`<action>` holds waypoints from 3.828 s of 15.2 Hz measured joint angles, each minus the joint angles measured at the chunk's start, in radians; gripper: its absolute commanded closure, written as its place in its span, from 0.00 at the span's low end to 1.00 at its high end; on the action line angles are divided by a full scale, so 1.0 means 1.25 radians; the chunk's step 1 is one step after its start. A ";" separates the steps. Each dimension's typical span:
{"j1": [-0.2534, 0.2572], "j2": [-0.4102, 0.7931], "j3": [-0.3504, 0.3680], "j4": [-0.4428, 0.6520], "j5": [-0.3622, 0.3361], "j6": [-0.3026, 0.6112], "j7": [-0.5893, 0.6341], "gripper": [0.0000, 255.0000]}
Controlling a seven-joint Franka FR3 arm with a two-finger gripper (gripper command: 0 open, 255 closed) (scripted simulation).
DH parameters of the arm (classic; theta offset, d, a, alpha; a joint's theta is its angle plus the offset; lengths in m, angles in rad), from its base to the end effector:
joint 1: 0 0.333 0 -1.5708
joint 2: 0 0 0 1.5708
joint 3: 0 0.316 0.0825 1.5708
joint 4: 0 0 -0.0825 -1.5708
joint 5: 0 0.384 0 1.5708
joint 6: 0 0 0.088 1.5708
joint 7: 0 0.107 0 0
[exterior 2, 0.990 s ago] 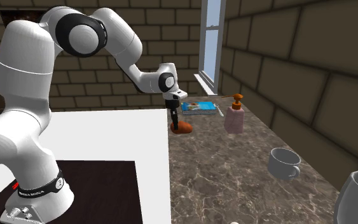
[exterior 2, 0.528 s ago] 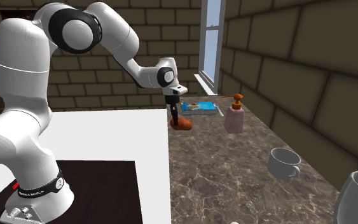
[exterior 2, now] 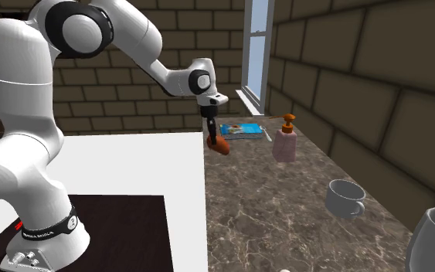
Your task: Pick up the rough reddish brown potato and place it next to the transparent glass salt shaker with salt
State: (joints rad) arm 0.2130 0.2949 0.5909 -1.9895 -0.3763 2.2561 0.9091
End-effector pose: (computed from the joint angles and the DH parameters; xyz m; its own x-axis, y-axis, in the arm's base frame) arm 0.4342 0.4164 0.3414 0.9866 0.1101 0.1200 0.1029 -0.9926 0.0649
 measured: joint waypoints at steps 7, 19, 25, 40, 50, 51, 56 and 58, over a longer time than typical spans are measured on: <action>-0.008 -0.036 0.015 0.036 0.038 -0.062 -0.029 1.00; -0.022 -0.097 0.030 0.097 0.095 -0.167 -0.078 1.00; -0.068 -0.180 0.016 0.029 0.153 -0.156 -0.157 1.00; -0.190 -0.409 -0.154 -0.215 0.290 -0.079 -0.511 1.00; -0.268 -0.445 -0.297 -0.260 0.294 -0.061 -0.733 1.00; -0.276 -0.445 -0.311 -0.262 0.293 -0.059 -0.755 1.00; -0.317 -0.429 -0.376 -0.257 0.287 -0.045 -0.855 1.00; -0.332 -0.406 -0.398 -0.234 0.283 -0.043 -0.890 1.00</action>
State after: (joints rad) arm -0.2021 -0.2121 0.0929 -2.2823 -0.0223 2.2024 -0.2040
